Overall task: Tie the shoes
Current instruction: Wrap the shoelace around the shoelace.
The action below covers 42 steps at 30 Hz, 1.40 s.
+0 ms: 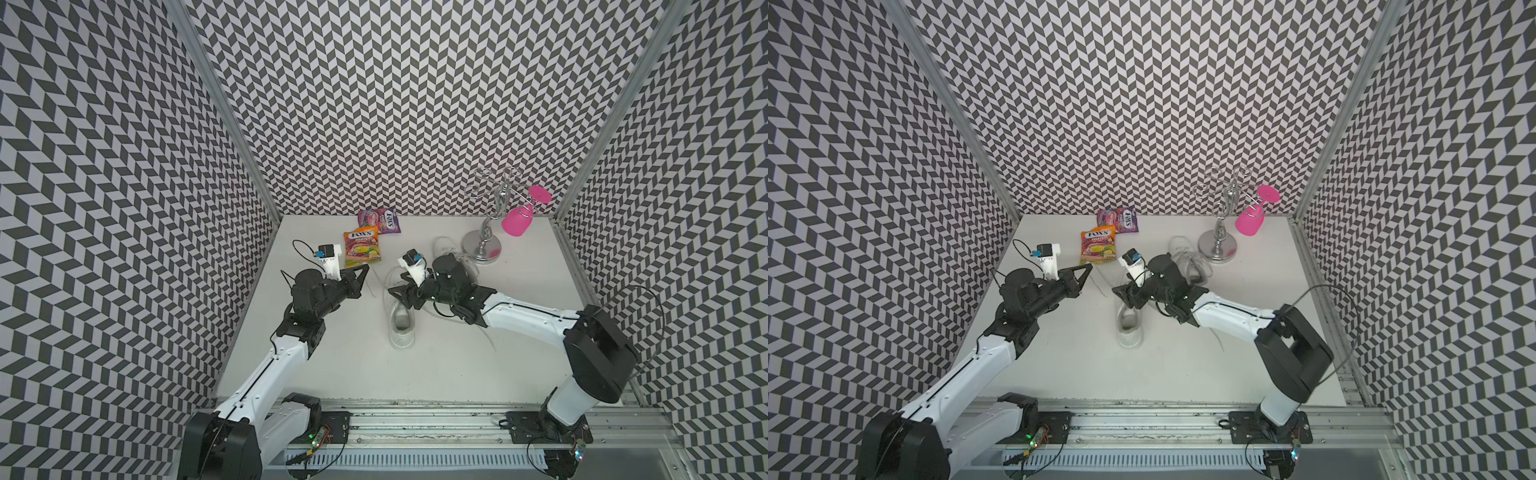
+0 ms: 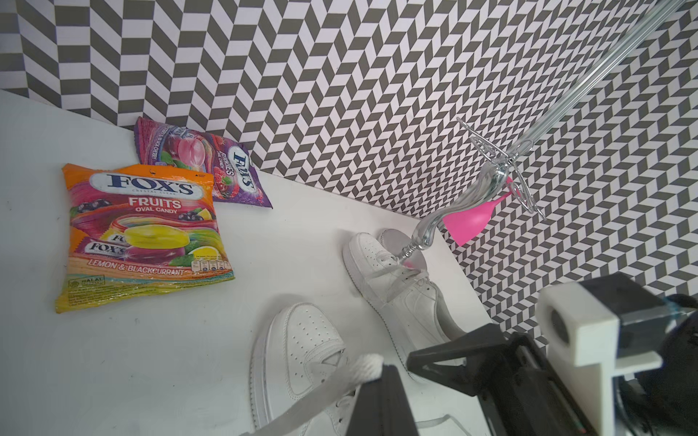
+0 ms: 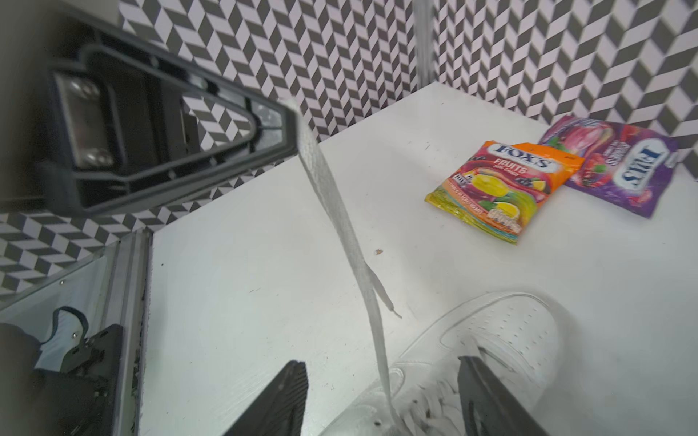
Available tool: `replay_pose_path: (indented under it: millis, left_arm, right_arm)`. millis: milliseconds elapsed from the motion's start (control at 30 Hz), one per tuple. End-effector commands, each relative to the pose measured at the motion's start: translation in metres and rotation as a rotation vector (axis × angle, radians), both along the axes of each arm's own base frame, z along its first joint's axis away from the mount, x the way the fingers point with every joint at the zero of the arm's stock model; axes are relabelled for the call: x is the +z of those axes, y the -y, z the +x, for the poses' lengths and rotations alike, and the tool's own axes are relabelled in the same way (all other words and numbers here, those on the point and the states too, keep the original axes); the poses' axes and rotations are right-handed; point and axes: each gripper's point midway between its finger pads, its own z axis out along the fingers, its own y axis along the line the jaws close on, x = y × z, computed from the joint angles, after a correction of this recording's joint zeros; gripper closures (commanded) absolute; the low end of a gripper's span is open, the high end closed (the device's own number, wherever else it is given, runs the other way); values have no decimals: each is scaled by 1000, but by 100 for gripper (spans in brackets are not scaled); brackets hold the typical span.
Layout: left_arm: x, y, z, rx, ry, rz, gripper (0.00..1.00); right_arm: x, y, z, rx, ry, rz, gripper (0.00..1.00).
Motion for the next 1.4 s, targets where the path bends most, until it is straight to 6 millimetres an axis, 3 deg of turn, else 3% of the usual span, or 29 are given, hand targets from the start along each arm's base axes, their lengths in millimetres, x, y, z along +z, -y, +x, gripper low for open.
replay_pose_path:
  millis: [0,133,467,600,633,700,833,967,1233,1367]
  left_arm:
    - [11,1,-1,-8,15,-16,97]
    - [12,1,-1,-7,10,-20,97]
    - [17,-2,-4,0,20,-23,97]
    - [19,-3,-5,5,26,-20,97]
    - [20,-4,-5,8,26,-17,96]
    - [18,-8,-6,31,19,-7,83]
    - [14,-23,-12,112,19,10,59]
    - [13,-39,-22,197,33,6,47]
    - [-2,-48,-32,243,-24,11,40]
    - [6,-16,-37,53,40,-75,39]
  right_arm:
    - [-12,-18,-6,87,5,-22,33]
    - [-18,-23,1,66,-11,-11,40]
    - [-24,-30,4,69,-44,-1,69]
    - [-18,-29,7,54,-34,10,91]
    - [-15,-27,8,42,-28,10,96]
    - [-6,-21,10,16,-10,21,100]
    - [10,-10,5,-5,22,44,100]
    - [15,-2,0,-10,27,68,100]
    - [19,11,0,-36,18,93,100]
    - [18,12,-2,-29,18,95,100]
